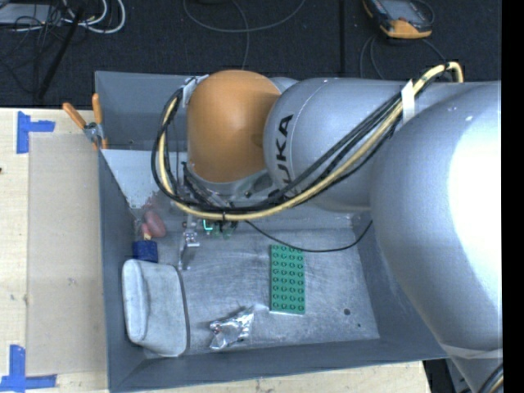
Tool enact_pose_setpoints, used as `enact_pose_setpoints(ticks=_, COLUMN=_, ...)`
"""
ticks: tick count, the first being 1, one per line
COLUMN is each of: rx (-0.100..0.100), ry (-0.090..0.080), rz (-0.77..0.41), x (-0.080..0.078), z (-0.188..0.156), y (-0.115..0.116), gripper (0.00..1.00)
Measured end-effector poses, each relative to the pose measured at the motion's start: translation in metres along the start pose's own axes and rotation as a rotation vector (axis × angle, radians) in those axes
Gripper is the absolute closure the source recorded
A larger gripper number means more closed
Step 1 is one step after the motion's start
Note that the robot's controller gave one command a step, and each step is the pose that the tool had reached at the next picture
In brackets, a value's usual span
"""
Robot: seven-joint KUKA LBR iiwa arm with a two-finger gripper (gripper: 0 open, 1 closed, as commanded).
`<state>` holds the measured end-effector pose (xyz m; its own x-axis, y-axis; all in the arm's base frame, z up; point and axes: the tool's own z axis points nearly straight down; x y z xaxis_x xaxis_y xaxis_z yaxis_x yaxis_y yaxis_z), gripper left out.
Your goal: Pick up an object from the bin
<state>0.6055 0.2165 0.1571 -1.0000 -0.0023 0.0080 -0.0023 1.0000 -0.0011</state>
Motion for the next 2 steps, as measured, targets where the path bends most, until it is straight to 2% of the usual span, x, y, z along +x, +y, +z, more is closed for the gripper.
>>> enact_pose_setpoints(ticks=1, rx=0.001, ry=-0.012, rz=-0.128, x=0.06, z=0.084, y=-0.008, gripper=0.0)
enact_pose_setpoints(ticks=2, rx=-0.006, ry=-0.03, rz=0.029, x=0.112, z=0.026, y=0.003, gripper=0.0)
